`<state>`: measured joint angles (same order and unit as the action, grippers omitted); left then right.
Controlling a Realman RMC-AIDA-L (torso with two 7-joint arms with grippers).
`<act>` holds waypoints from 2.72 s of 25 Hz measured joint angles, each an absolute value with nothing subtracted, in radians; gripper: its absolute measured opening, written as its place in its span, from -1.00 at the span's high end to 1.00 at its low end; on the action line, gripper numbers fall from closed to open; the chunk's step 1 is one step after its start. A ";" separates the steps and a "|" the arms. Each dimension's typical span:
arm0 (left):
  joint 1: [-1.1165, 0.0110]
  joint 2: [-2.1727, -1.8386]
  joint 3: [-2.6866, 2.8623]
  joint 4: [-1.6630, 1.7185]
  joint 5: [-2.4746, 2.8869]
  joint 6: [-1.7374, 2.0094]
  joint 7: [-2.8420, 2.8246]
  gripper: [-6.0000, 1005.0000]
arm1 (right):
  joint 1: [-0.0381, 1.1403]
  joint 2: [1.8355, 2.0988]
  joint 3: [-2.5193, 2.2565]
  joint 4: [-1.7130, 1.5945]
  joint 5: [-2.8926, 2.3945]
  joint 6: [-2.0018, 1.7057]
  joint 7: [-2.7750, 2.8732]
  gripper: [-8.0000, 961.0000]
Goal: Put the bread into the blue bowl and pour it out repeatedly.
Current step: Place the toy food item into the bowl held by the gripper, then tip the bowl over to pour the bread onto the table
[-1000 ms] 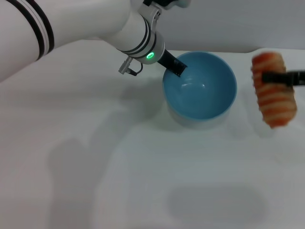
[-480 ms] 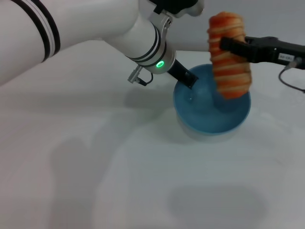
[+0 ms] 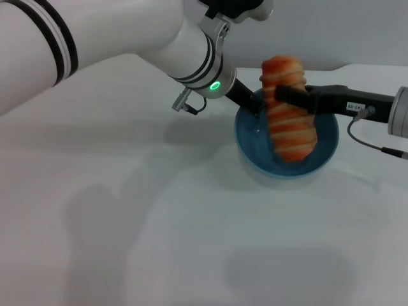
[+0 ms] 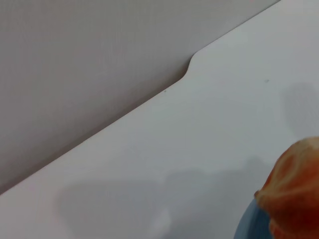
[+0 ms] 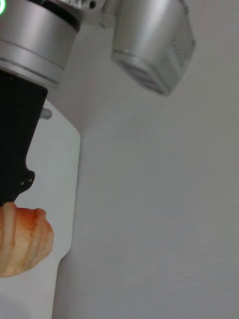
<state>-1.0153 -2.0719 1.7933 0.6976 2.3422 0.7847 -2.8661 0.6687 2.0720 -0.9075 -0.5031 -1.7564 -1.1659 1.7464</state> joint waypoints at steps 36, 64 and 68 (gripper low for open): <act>-1.015 -2.067 1.794 0.677 2.345 0.732 -2.852 0.99 | 0.604 2.045 -0.964 -0.584 -1.674 -1.216 1.722 -0.18; -0.995 -2.069 1.796 0.682 2.347 0.714 -2.852 0.99 | 0.537 2.035 -0.879 -0.697 -1.752 -1.266 1.861 -0.45; -0.999 -2.069 1.814 0.677 2.352 0.680 -2.834 0.99 | 0.498 2.043 -0.749 -0.699 -1.751 -1.261 1.710 -0.44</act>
<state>-0.9990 -2.0692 1.8139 0.6768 2.3517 0.6797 -2.8337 0.4975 2.0434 -0.7495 -0.6990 -1.7505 -1.2614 1.7100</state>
